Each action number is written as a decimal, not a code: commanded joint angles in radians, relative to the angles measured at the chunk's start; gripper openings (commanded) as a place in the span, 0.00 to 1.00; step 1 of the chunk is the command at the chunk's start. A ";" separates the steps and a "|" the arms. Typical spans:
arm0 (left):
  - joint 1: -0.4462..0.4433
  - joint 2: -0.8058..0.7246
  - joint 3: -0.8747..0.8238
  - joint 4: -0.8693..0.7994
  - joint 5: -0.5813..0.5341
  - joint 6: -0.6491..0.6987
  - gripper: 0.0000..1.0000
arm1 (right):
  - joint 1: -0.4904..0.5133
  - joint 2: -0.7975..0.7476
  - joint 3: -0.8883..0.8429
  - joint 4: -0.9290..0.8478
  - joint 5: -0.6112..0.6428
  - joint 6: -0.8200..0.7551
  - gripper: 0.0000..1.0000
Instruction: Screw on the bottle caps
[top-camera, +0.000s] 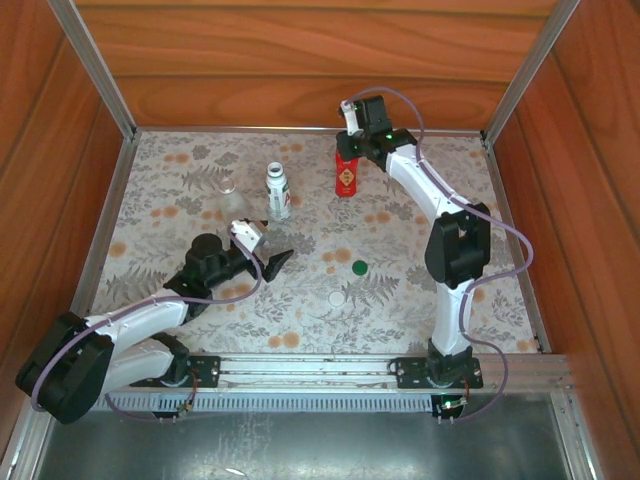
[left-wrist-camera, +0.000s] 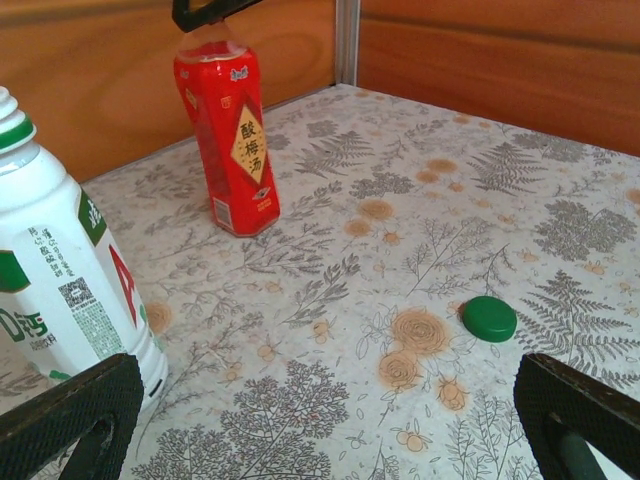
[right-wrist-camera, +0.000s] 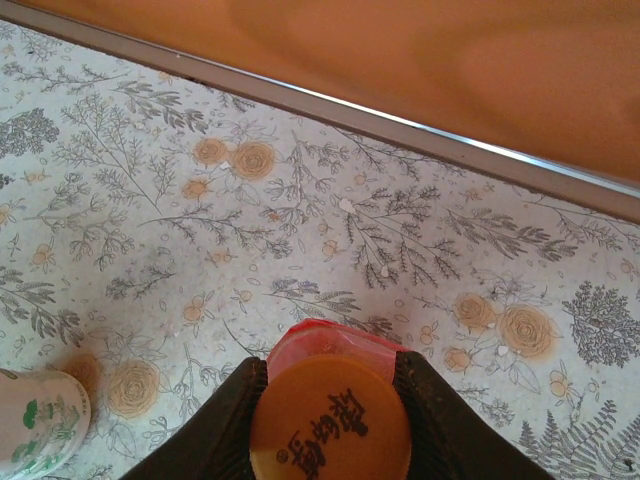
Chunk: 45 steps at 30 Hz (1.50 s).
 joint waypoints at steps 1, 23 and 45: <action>0.015 -0.010 -0.002 0.018 -0.022 -0.017 1.00 | -0.005 -0.001 -0.003 -0.036 -0.013 -0.016 0.29; 0.019 0.182 0.220 0.018 -0.385 -0.057 1.00 | 0.036 -0.329 -0.216 0.049 -0.025 -0.034 0.79; 0.003 0.559 0.526 0.030 -0.660 -0.076 1.00 | 0.095 -0.713 -0.627 0.146 -0.111 -0.015 0.82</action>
